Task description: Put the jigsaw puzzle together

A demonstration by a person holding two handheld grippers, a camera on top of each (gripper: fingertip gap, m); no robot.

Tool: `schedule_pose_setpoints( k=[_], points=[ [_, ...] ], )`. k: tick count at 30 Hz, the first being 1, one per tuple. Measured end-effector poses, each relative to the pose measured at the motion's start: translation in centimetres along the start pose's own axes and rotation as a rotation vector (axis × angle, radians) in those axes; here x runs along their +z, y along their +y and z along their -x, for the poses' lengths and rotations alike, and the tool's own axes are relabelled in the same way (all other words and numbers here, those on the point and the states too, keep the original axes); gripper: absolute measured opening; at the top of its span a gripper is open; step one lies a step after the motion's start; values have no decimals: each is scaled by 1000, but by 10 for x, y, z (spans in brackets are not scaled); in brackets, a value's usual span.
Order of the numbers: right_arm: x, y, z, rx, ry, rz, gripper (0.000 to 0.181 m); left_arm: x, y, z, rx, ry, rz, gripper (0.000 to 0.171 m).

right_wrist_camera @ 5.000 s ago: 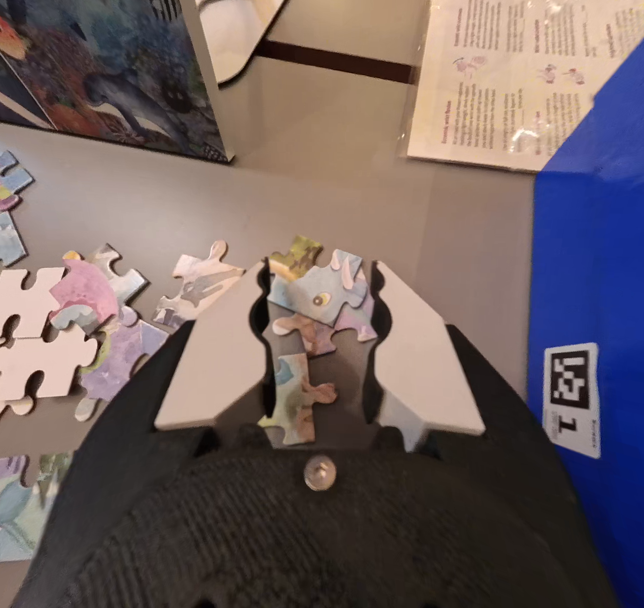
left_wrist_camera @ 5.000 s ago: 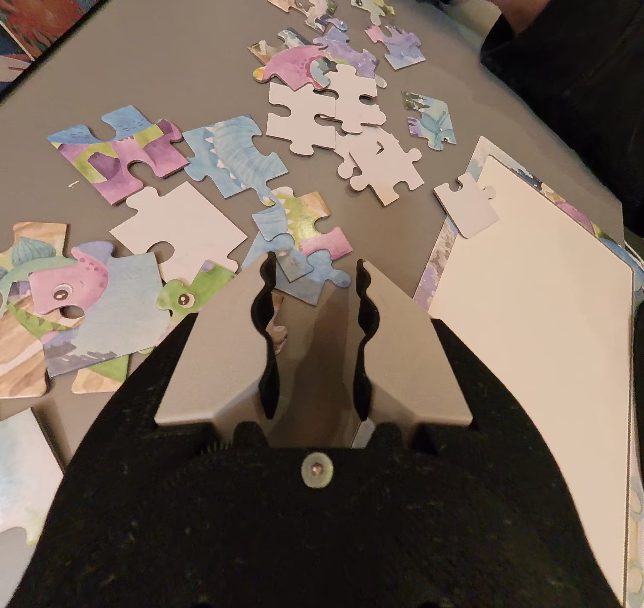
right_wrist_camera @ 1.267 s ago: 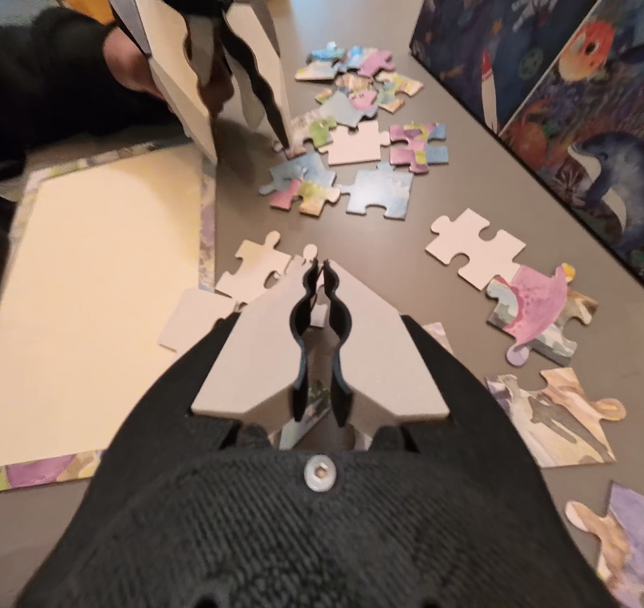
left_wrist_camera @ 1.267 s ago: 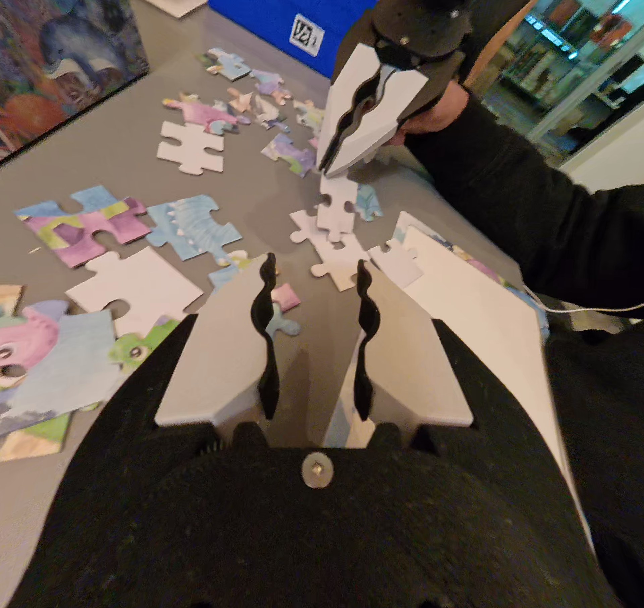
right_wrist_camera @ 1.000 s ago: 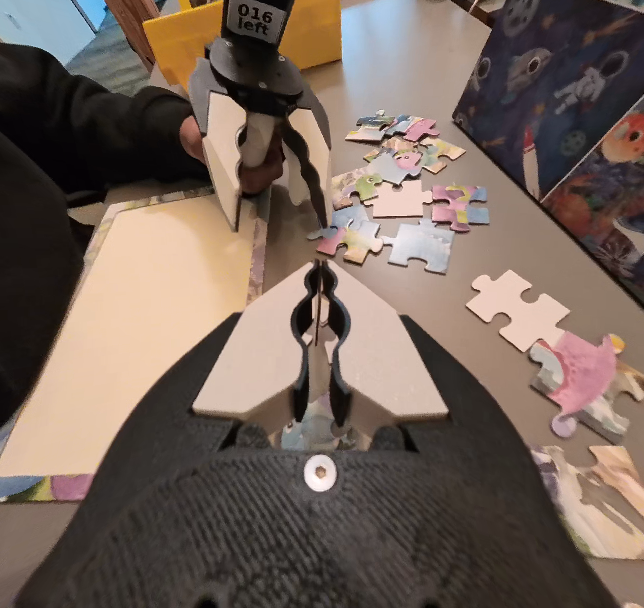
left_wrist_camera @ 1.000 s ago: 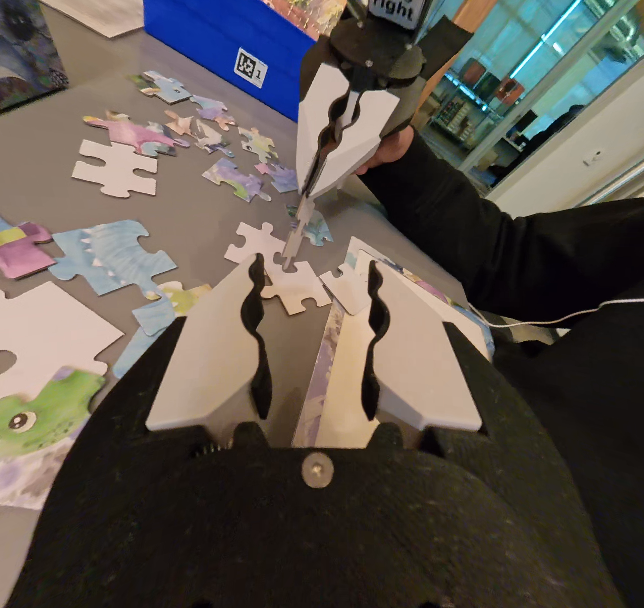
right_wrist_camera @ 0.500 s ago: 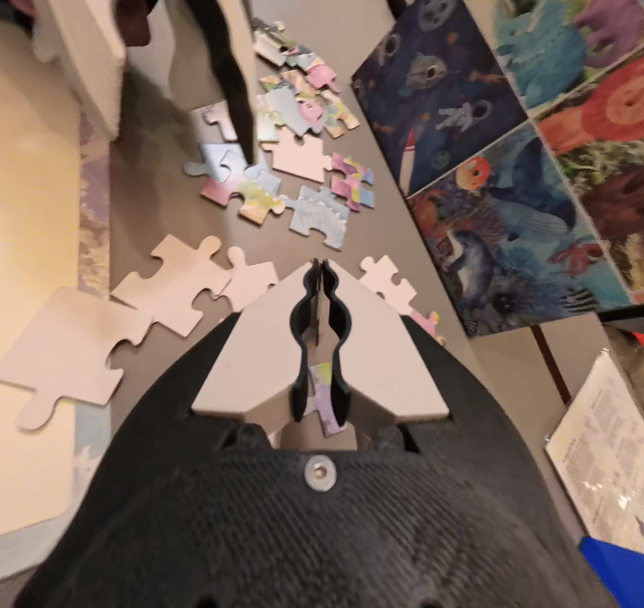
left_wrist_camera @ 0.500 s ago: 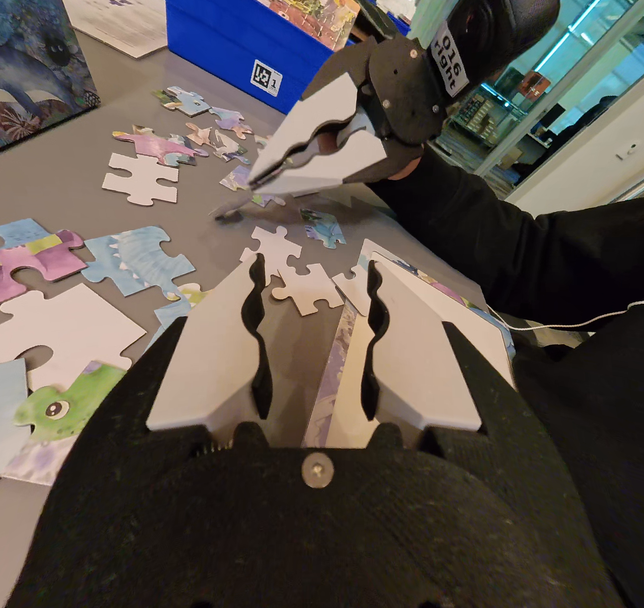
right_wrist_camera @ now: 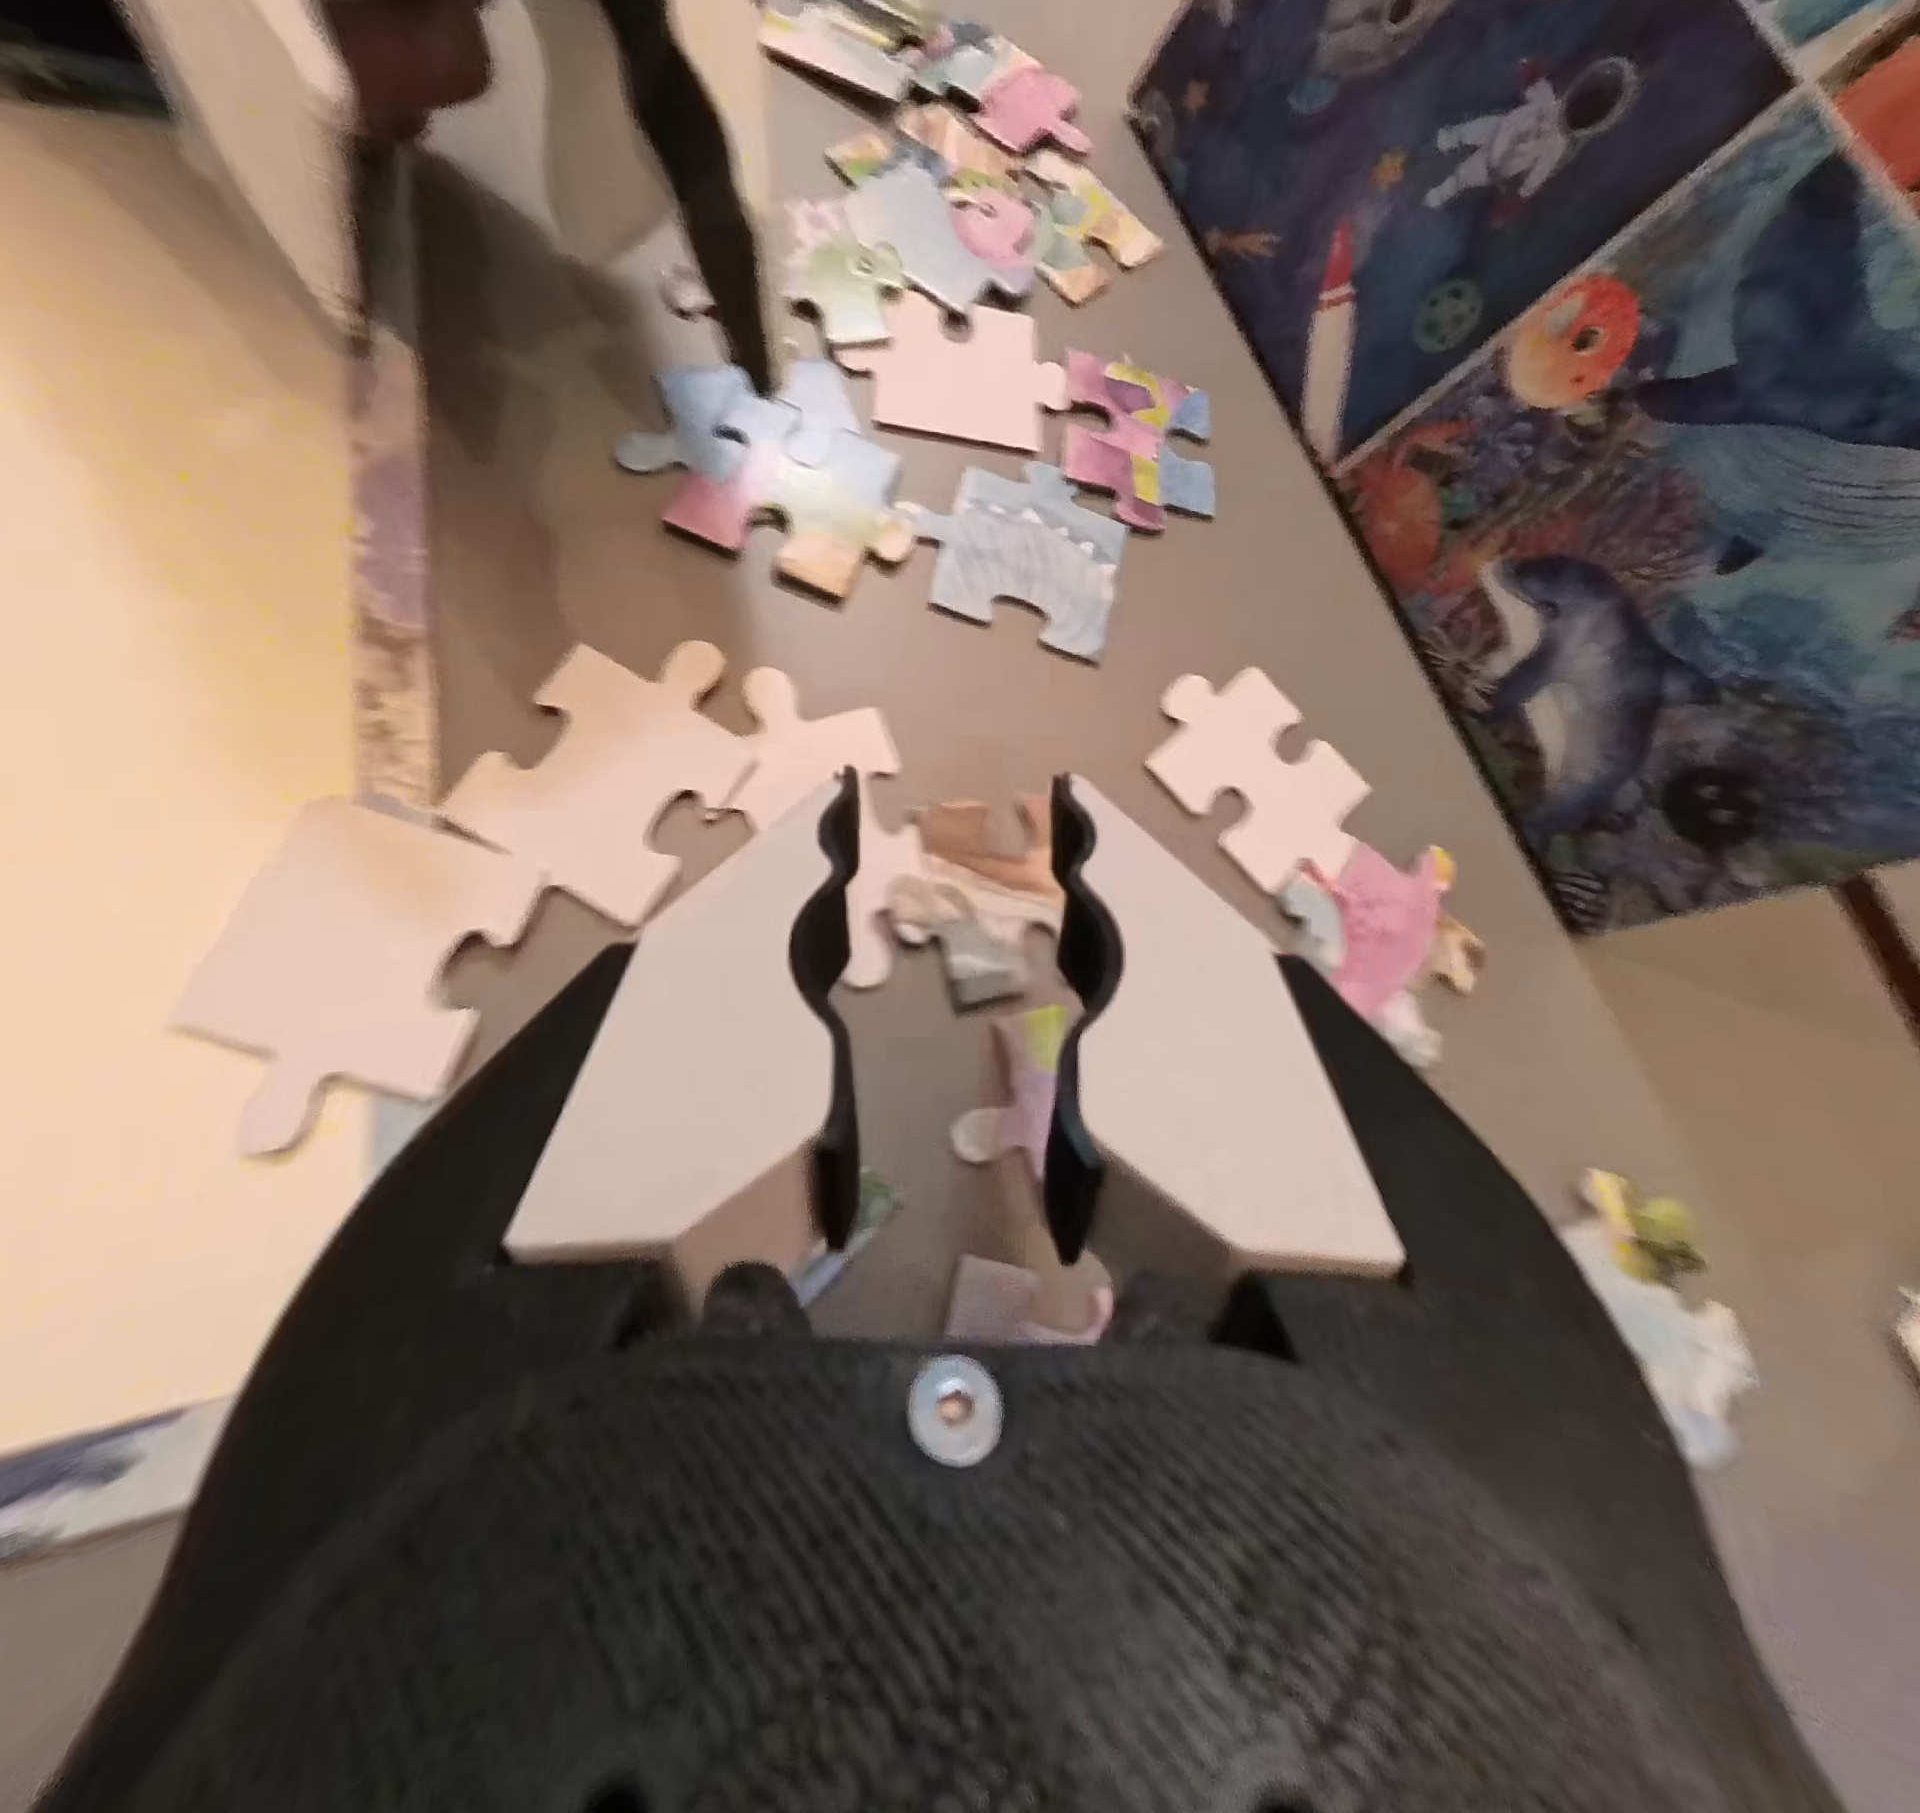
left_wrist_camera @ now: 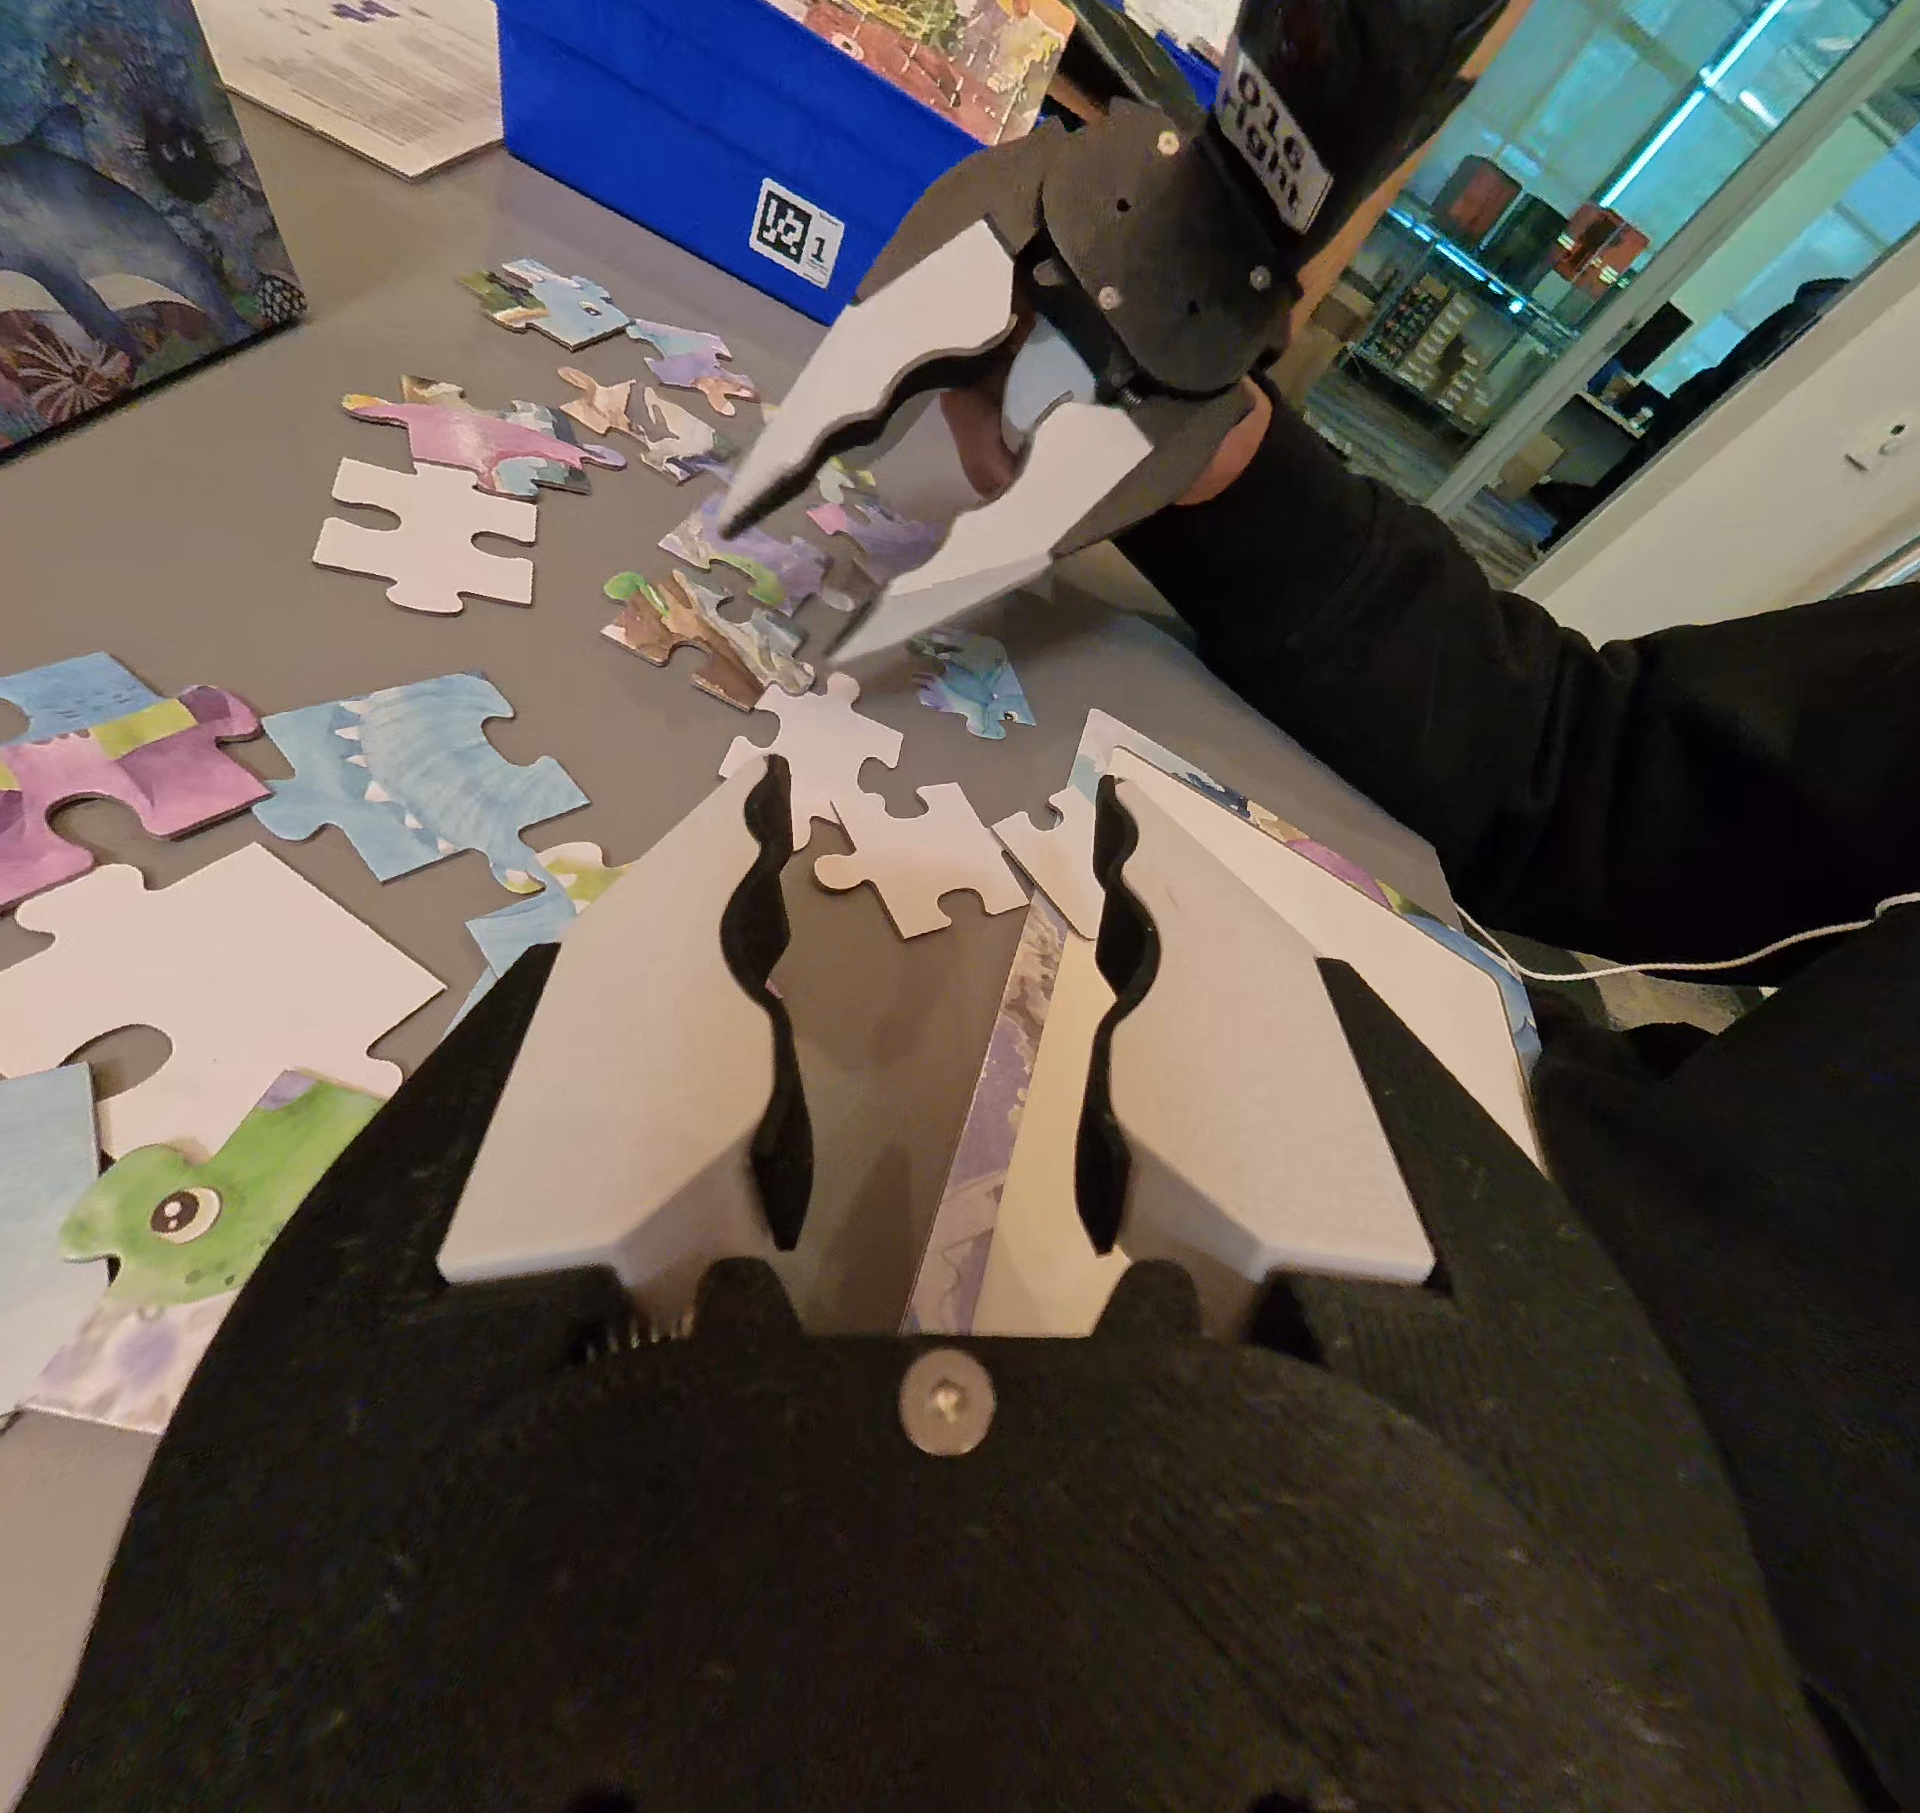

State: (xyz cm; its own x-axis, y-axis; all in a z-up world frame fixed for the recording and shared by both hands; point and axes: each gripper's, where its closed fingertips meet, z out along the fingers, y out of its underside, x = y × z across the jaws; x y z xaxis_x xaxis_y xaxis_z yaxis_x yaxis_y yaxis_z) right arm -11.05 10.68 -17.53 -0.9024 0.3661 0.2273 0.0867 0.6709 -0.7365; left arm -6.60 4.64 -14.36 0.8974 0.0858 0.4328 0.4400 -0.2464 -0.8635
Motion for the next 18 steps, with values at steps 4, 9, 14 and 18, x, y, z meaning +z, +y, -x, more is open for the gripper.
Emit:
schedule_pose_setpoints(
  k=[4,9,14,18],
  points=[
    [0,-3,28,66,-179,-16,53,0,0,0,-4,2,2,56],
    [18,15,42,48,-233,72,60,0,0,1,-7,3,1,56],
    [25,10,41,139,-269,9,52,1,2,0,-13,8,10,56],
    [22,14,35,172,-254,18,45,2,3,-1,-11,9,15,56]
  ],
)
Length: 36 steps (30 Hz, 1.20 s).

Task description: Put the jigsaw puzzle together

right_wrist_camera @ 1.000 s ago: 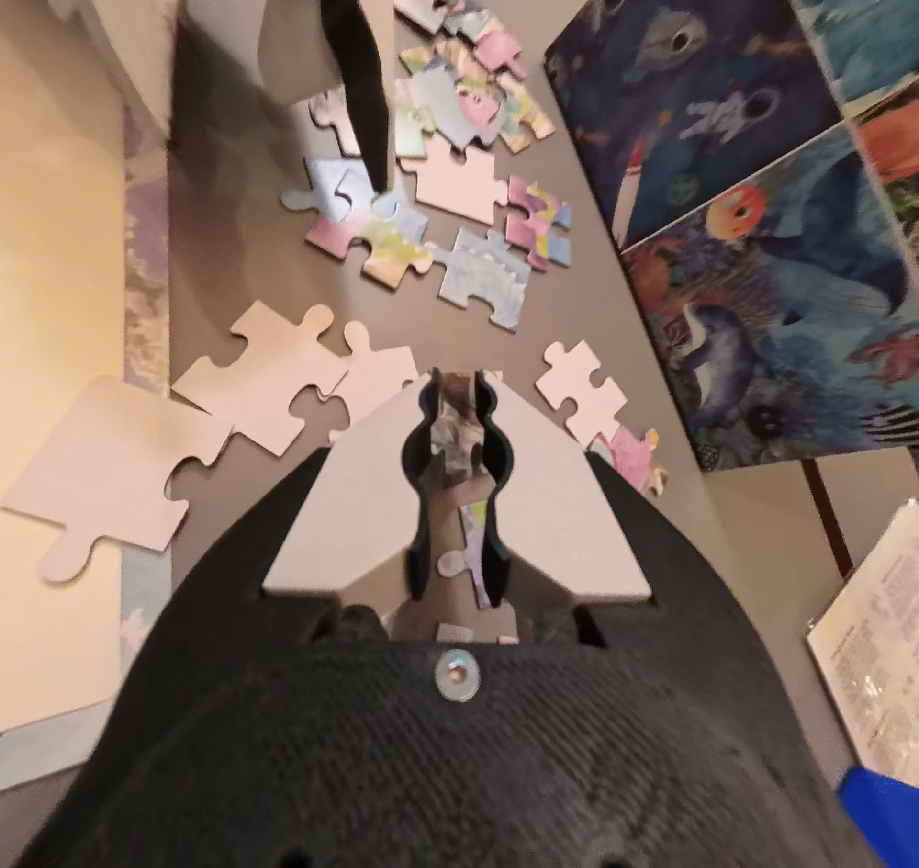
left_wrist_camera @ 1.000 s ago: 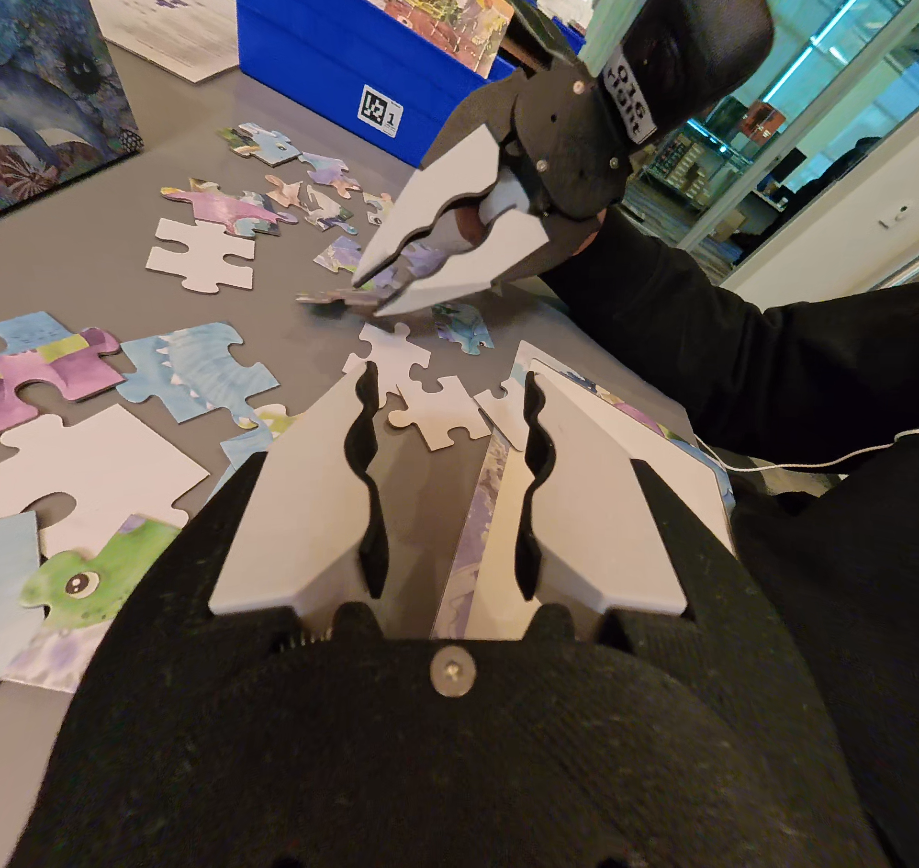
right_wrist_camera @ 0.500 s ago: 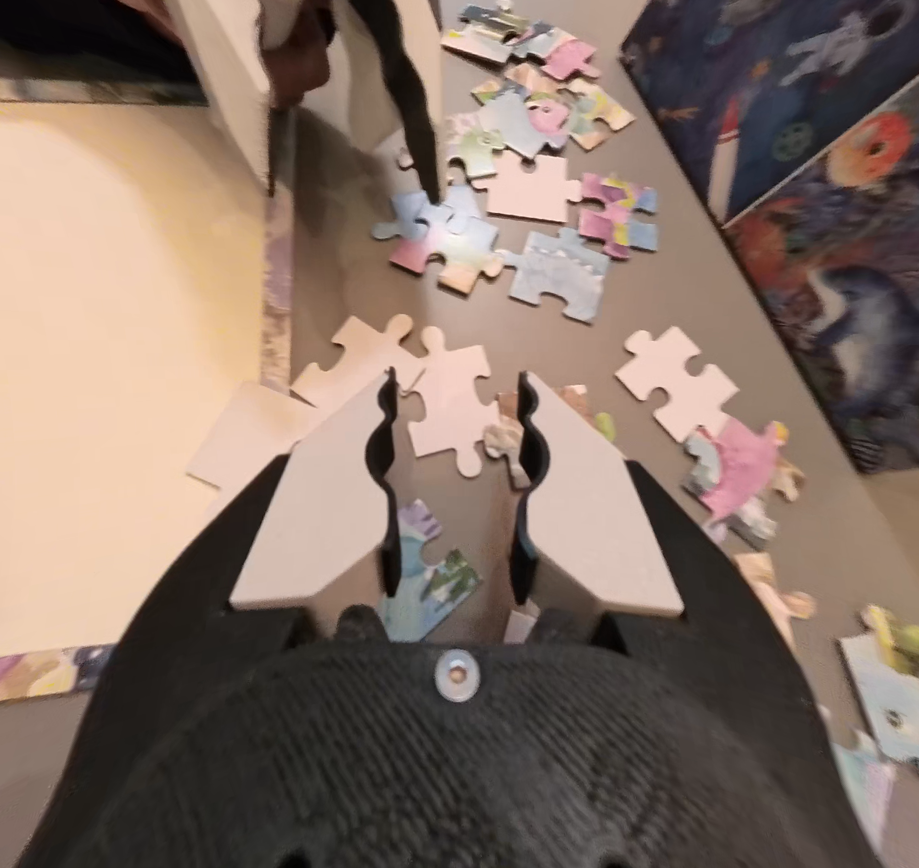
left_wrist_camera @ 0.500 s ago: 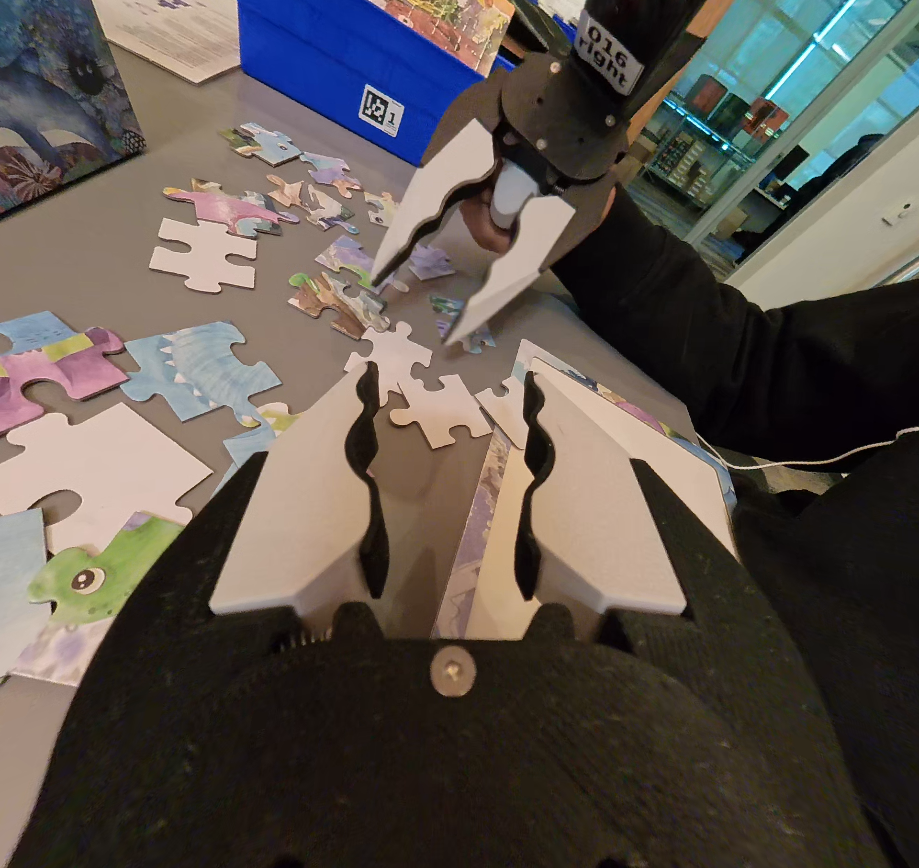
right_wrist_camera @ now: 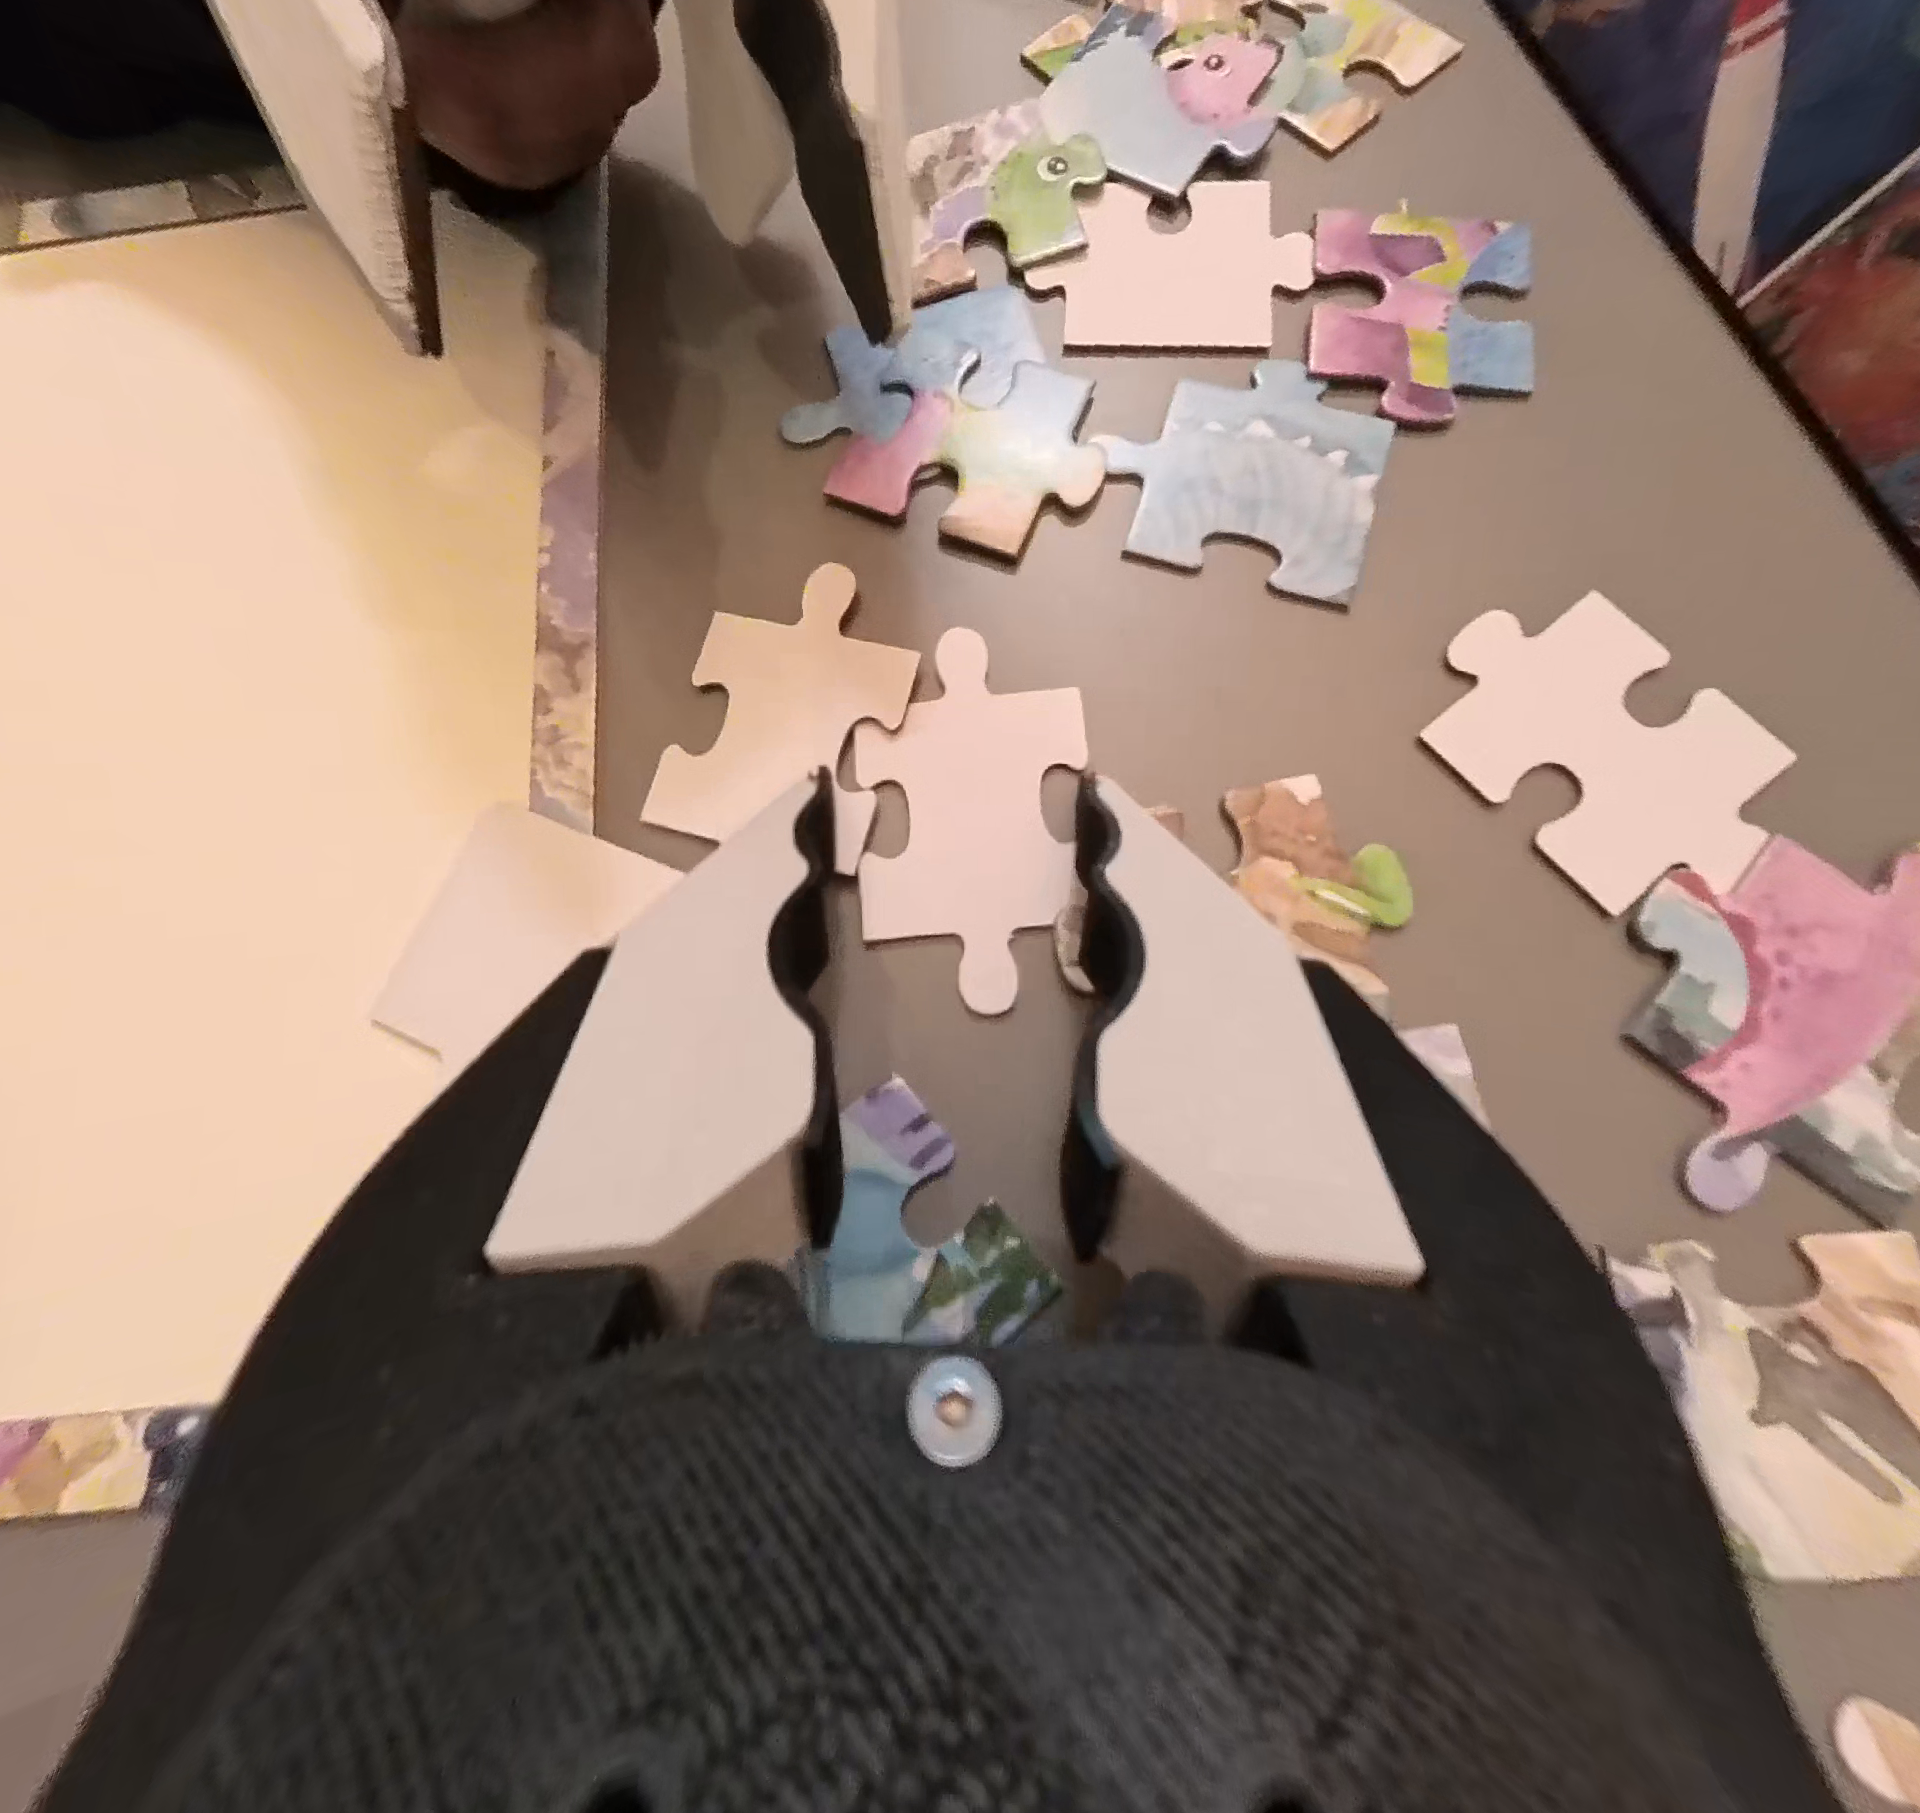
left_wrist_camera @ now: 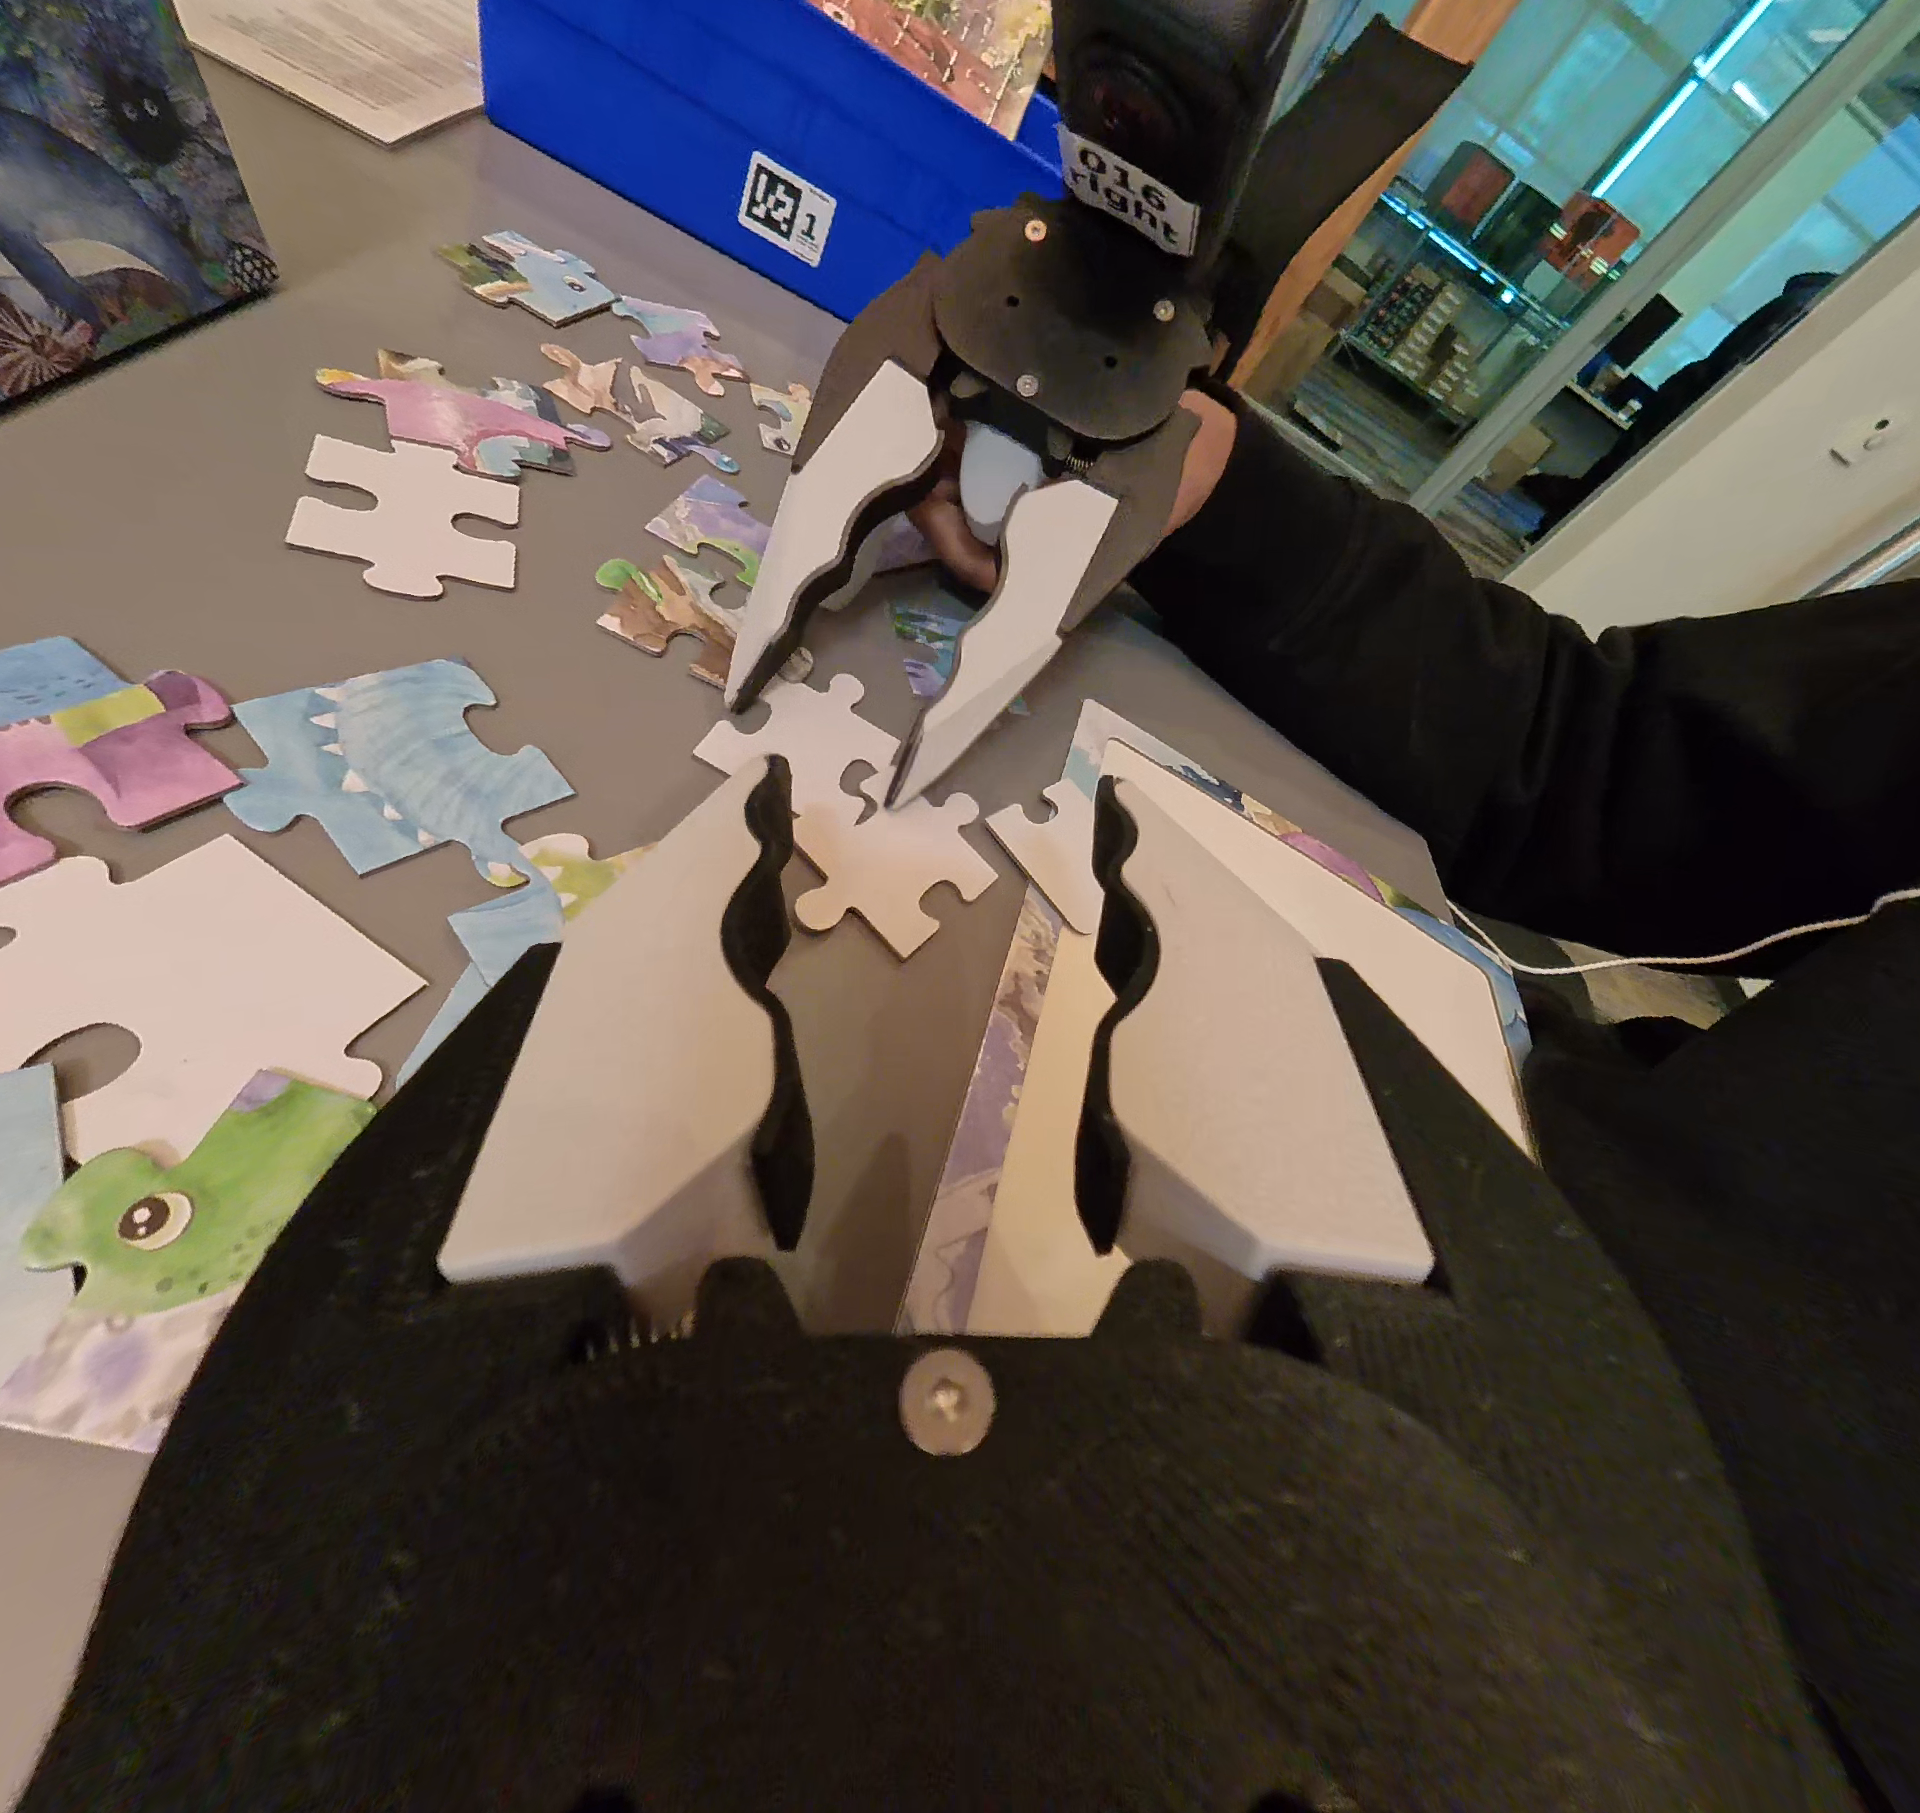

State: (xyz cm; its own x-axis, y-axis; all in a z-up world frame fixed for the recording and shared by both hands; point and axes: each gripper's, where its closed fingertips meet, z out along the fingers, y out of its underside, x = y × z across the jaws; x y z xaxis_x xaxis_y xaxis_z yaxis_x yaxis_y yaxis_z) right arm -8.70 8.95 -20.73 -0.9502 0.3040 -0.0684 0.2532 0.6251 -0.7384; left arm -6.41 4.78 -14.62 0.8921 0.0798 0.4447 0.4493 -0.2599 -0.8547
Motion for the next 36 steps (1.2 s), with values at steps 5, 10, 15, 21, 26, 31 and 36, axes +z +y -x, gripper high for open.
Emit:
schedule_pose_setpoints(
  k=[5,10,15,21,26,31,36],
  points=[
    [-2,3,-1,-3,15,22,36,0,1,0,-9,4,3,56],
    [-4,3,-1,-19,11,40,0,0,0,1,-13,6,-2,56],
    [-3,2,-1,-21,11,34,0,0,0,1,-15,7,-3,57],
    [-5,-5,5,-30,-8,2,52,-1,-1,1,-19,9,-6,57],
    [10,-6,13,-66,-11,32,62,-1,-1,1,-21,10,-9,57],
    [11,-5,14,-79,5,50,63,-1,-1,1,-26,12,-10,57],
    [13,-10,24,-138,-3,48,67,-1,-2,1,-29,13,-14,57]
  ],
)
